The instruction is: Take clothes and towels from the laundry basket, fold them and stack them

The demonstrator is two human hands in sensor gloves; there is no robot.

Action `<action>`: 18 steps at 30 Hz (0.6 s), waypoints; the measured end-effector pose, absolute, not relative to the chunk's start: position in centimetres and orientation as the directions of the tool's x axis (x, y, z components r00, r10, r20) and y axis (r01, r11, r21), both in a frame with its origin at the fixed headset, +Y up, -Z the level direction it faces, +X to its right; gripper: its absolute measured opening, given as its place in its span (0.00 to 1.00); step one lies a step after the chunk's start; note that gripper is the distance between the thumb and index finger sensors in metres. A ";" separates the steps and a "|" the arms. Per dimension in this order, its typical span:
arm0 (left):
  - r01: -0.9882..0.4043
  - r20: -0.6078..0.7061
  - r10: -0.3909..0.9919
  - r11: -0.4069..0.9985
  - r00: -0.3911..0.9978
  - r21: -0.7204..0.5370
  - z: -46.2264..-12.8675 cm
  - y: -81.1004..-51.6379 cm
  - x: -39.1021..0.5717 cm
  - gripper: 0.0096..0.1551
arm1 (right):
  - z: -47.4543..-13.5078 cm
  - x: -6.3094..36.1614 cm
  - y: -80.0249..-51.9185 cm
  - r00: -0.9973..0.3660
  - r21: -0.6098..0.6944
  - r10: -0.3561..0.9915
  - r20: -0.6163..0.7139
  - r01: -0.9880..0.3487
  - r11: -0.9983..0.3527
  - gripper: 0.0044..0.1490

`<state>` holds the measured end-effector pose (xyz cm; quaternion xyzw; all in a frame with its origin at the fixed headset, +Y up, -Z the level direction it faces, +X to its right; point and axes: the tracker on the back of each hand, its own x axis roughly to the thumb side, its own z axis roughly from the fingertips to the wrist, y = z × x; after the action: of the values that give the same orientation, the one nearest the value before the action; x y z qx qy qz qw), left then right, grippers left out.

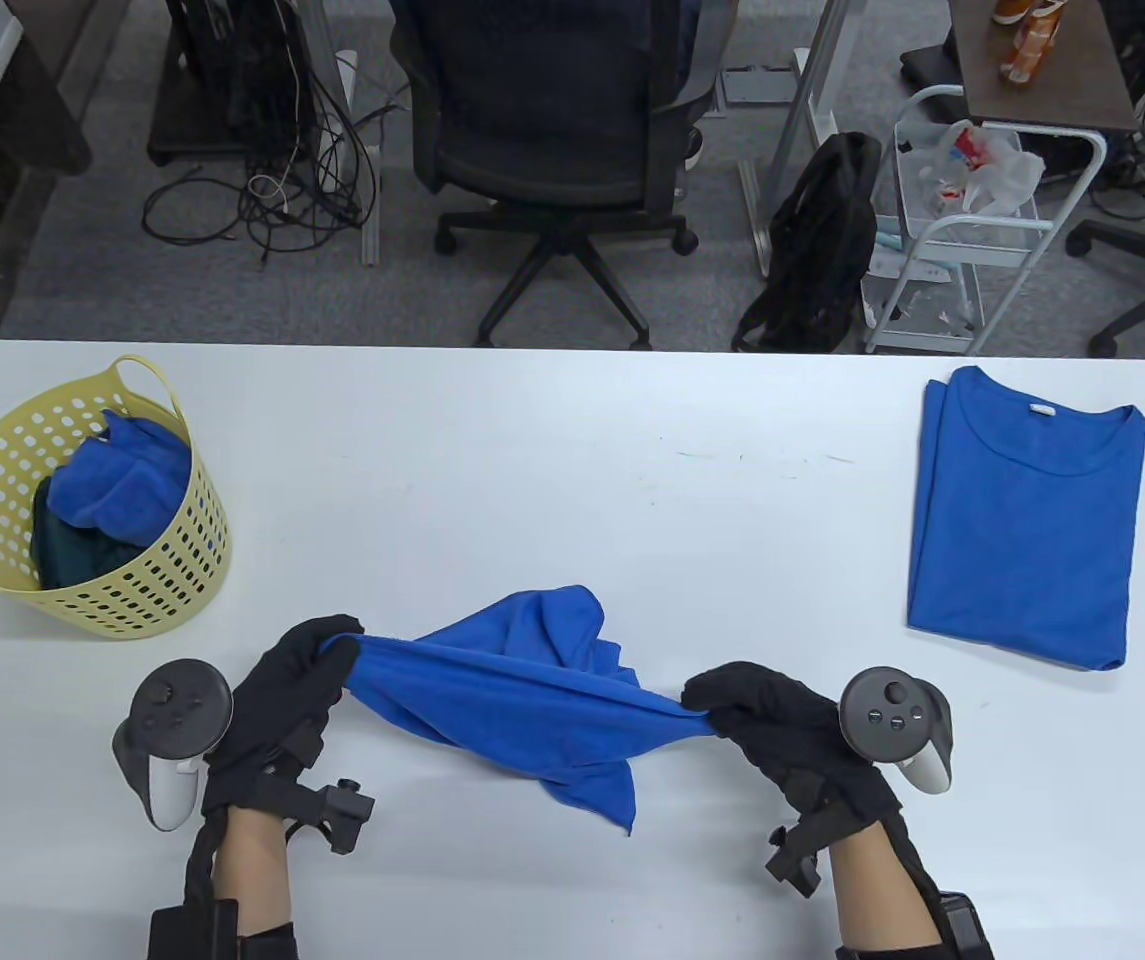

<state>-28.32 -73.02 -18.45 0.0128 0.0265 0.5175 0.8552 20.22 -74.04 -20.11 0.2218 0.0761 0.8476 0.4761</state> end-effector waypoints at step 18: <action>-0.998 -0.094 0.994 0.054 0.056 -0.026 -19.0 -74.3 -27.2 0.24 | -20.6 20.9 -75.5 -0.035 0.325 0.999 0.015 -0.945 -0.038 0.25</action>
<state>-27.20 -74.33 -19.04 -0.0415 0.0252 0.6865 0.7255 20.90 -75.54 -20.60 0.1197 0.1134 0.7103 0.6843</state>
